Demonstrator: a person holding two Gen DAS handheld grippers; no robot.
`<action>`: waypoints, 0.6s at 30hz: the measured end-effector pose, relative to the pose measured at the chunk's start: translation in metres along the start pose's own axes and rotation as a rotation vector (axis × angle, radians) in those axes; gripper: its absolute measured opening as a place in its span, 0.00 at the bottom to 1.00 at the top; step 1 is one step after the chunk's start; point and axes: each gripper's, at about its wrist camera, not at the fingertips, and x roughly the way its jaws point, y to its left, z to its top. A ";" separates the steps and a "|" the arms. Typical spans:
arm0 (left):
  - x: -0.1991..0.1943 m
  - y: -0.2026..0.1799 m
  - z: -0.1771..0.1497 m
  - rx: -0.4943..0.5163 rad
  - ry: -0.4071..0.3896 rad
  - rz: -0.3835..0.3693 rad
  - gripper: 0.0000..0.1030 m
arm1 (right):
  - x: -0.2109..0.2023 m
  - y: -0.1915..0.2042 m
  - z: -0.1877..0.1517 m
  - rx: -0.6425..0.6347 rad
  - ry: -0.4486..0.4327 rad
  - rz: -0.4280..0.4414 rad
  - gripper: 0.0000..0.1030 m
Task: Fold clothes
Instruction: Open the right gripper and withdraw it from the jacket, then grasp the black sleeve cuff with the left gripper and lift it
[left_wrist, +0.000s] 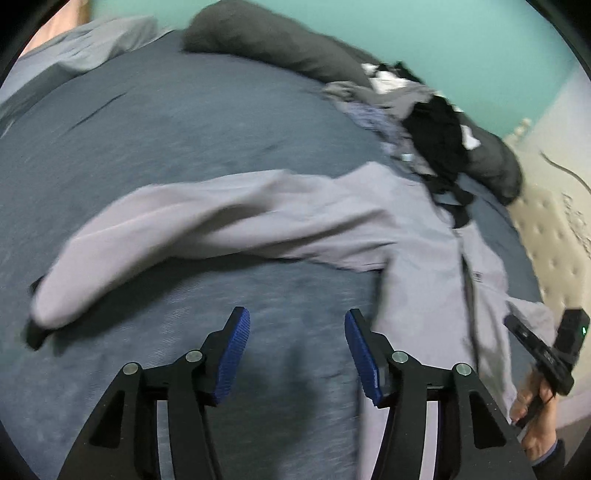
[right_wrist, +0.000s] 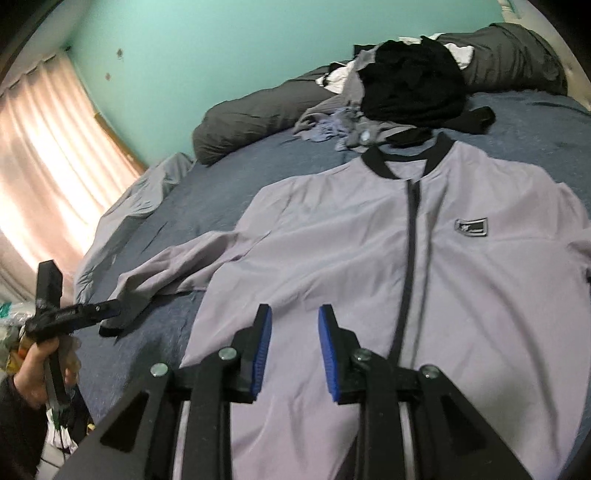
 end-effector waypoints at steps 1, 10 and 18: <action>0.000 0.011 0.000 -0.011 0.013 0.029 0.56 | 0.000 0.000 -0.002 0.002 -0.004 0.010 0.25; 0.013 0.085 0.025 -0.055 0.051 0.203 0.56 | 0.004 -0.008 -0.013 0.018 -0.033 0.057 0.25; 0.018 0.127 0.077 -0.075 -0.016 0.324 0.56 | 0.017 -0.011 -0.018 0.021 -0.018 0.075 0.26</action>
